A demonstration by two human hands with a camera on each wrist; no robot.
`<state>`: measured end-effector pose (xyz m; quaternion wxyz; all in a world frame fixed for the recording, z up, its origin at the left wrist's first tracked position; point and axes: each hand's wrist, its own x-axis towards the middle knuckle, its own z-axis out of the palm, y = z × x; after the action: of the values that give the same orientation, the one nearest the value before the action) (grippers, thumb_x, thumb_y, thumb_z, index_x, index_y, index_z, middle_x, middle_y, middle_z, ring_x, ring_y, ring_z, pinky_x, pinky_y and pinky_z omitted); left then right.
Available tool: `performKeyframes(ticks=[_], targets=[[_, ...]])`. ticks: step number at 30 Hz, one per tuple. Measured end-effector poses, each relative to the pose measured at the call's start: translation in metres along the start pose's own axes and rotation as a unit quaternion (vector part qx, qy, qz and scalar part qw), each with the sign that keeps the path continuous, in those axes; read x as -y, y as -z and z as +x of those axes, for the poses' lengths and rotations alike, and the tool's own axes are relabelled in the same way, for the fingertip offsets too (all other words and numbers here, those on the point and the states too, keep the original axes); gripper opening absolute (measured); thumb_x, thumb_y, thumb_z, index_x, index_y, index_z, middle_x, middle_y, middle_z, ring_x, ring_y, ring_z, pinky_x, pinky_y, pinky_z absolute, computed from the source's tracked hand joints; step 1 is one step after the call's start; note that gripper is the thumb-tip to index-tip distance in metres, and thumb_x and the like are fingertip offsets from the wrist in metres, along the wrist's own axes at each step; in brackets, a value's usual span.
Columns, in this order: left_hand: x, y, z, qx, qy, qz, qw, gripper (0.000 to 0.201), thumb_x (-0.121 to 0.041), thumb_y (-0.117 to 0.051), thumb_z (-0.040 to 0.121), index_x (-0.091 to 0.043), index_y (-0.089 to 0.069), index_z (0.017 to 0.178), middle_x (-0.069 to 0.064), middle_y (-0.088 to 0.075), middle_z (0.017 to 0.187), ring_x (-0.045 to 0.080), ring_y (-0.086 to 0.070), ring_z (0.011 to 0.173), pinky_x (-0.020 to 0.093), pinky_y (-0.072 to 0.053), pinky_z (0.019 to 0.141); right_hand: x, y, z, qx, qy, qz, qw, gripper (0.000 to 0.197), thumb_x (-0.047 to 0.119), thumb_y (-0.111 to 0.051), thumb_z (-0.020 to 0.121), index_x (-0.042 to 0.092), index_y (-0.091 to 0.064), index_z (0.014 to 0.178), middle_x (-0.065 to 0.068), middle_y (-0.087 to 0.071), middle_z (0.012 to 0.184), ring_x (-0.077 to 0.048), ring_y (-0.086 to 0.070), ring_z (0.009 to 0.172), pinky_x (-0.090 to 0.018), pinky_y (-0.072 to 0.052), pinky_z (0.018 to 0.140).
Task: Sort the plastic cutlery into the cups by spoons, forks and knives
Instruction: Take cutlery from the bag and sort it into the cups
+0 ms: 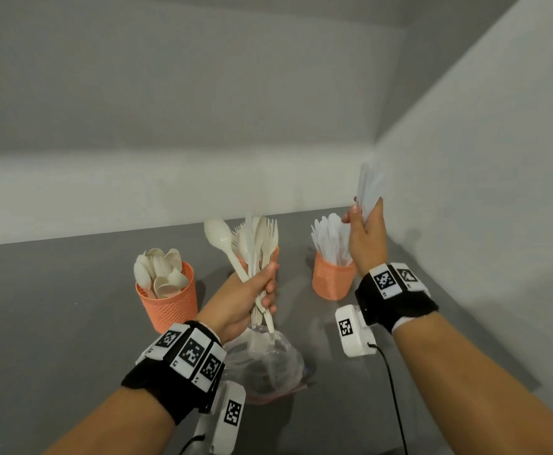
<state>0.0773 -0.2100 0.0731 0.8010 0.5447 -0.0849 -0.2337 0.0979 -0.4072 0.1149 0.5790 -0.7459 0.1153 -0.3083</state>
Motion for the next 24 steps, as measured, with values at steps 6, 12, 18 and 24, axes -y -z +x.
performKeyframes(ticks=[6, 12, 18, 24], targets=[[0.002, 0.006, 0.007, 0.083, 0.016, -0.031, 0.996, 0.058, -0.062, -0.047, 0.08, -0.014, -0.043, 0.112, 0.002, -0.037, 0.063, 0.007, -0.032, 0.039, 0.023, -0.04, 0.043, -0.053, -0.008, 0.023, 0.089, -0.116, -0.073, 0.987, 0.043, 0.018, -0.043, 0.094, 0.011, -0.036, 0.136, -0.011, -0.055, 0.127, -0.029, -0.051, 0.12, -0.033, -0.037, 0.099], [-0.001, 0.007, 0.002, 0.06, 0.017, -0.017, 0.998, 0.02, -0.025, -0.044, 0.096, -0.008, -0.049, 0.105, 0.001, -0.05, 0.065, 0.008, -0.038, 0.04, 0.023, -0.043, 0.046, -0.042, -0.013, 0.024, 0.074, -0.074, -0.083, 0.991, 0.047, 0.034, -0.052, 0.088, 0.01, -0.042, 0.128, -0.001, -0.046, 0.112, -0.023, -0.049, 0.111, -0.03, -0.036, 0.095], [0.009, 0.011, 0.009, -0.01, -0.006, 0.074, 0.997, 0.035, -0.019, -0.053, 0.093, -0.005, -0.041, 0.122, 0.002, -0.059, 0.068, 0.01, -0.045, 0.043, 0.024, -0.043, 0.045, 0.012, -0.024, -0.018, 0.063, 0.165, -0.056, 0.983, 0.02, 0.023, -0.061, 0.085, 0.012, -0.062, 0.102, -0.004, -0.055, 0.099, -0.012, -0.051, 0.084, -0.018, -0.041, 0.077], [0.016, 0.003, 0.008, 0.0, -0.037, 0.158, 0.987, 0.006, -0.012, -0.054, 0.092, -0.008, -0.053, 0.095, 0.004, -0.053, 0.071, 0.008, -0.045, 0.045, 0.026, -0.043, 0.048, 0.027, -0.054, -0.052, 0.253, 0.052, -0.162, 0.952, 0.021, 0.027, -0.058, 0.089, 0.007, -0.063, 0.09, -0.001, -0.055, 0.068, -0.016, -0.052, 0.065, -0.035, -0.047, 0.067]])
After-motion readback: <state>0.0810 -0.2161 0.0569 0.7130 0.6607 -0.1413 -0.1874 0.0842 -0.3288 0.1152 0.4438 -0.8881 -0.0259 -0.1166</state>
